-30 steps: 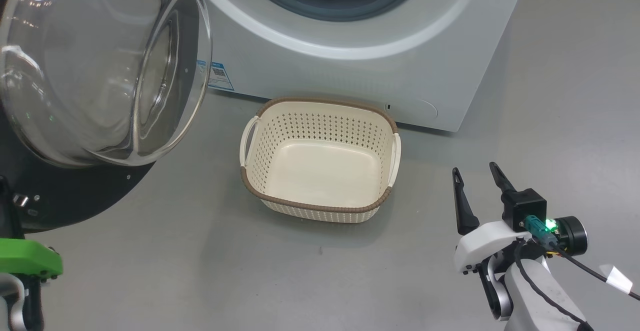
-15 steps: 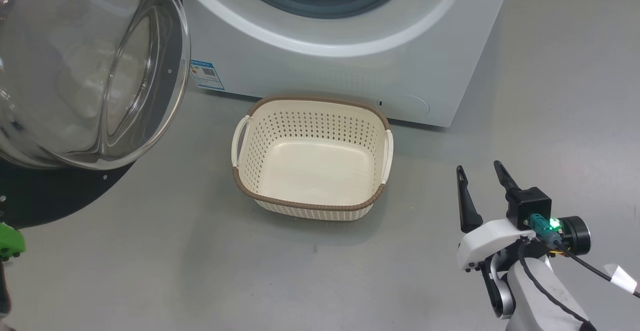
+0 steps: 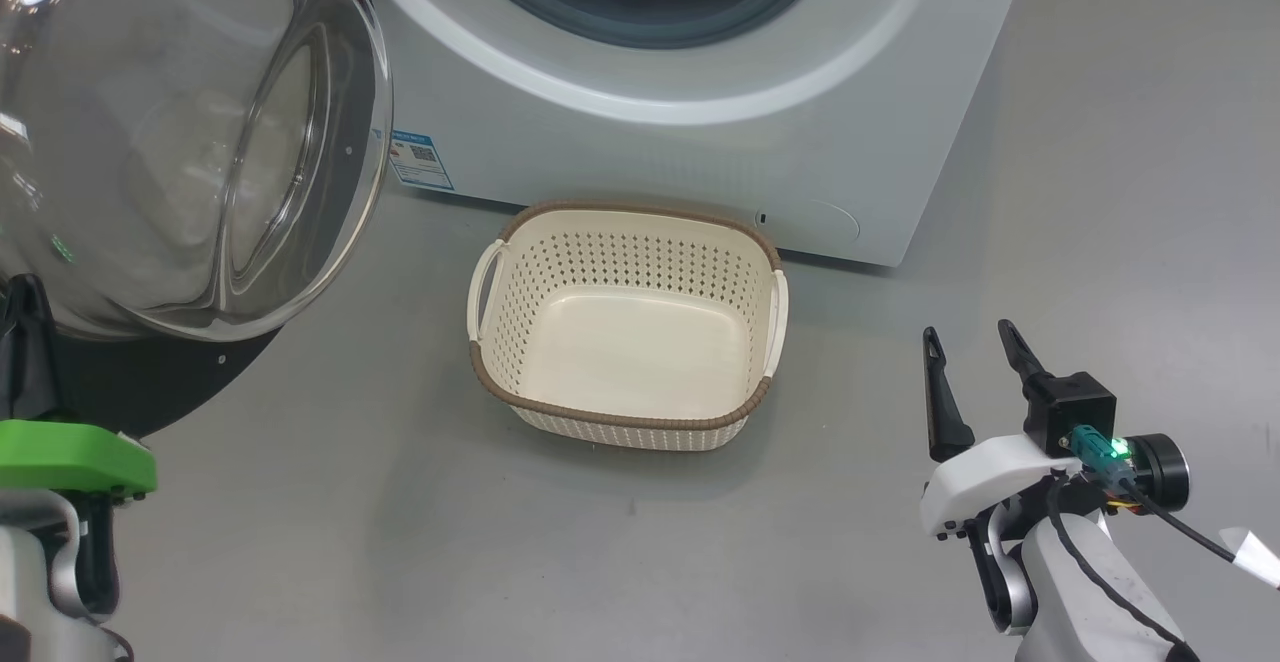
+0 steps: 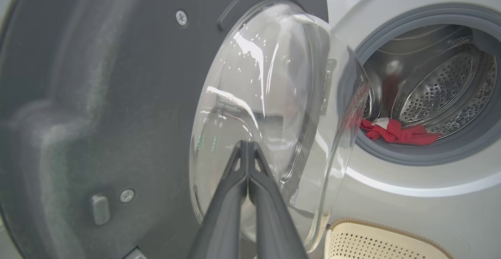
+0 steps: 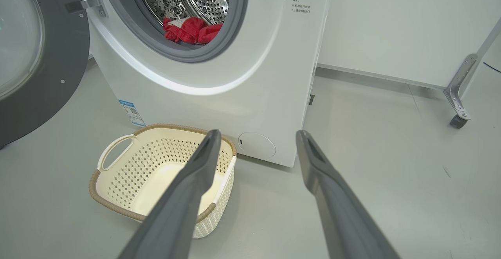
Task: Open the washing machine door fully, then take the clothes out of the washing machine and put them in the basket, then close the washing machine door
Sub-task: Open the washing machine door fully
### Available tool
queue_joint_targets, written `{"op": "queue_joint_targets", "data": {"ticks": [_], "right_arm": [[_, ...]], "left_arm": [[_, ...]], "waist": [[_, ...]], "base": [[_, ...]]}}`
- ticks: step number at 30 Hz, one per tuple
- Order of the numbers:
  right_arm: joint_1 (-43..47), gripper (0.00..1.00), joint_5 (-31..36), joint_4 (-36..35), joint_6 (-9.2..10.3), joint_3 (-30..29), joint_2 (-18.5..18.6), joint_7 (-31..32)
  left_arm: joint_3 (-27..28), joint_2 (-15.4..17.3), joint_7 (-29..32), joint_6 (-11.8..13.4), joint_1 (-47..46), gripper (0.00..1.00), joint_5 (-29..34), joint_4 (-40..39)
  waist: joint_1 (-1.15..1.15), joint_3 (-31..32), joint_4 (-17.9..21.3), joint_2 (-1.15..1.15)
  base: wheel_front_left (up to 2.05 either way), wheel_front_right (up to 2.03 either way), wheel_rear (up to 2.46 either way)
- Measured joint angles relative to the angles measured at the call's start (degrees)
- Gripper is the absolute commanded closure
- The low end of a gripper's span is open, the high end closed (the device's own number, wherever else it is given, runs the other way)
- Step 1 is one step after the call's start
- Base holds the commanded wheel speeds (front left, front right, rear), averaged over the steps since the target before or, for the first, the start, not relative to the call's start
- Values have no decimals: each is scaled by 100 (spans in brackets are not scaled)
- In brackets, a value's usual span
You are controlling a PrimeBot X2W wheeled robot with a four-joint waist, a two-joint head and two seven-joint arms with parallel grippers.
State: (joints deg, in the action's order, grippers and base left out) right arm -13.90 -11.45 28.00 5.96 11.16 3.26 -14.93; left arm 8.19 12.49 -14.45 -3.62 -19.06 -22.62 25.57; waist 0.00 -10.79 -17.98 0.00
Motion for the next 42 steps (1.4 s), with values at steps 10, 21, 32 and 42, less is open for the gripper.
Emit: {"op": "queue_joint_targets", "data": {"ticks": [10, 21, 32, 42], "right_arm": [[20, 0, -171, -76, -2, 24, -4, 0], [110, 0, -234, -237, -83, 101, -10, 0], [227, 0, -257, -597, -135, 256, -22, 0], [576, 0, -308, -798, -141, 358, -27, 0]], "left_arm": [[131, -372, 0, -87, 482, 100, 109, -599], [56, -667, -24, -227, 1114, 0, 470, -1216], [-151, -797, -24, -282, 1598, 0, 658, -1310], [-142, -818, -24, -324, 1897, 0, 769, -1368]], "waist": [[0, 189, 30, 0], [0, 417, 294, 0], [0, 574, 836, 0], [0, 707, 1470, 0]], "base": [[0, 0, 0], [0, 0, 0], [0, 0, 0], [0, 0, 0]]}}
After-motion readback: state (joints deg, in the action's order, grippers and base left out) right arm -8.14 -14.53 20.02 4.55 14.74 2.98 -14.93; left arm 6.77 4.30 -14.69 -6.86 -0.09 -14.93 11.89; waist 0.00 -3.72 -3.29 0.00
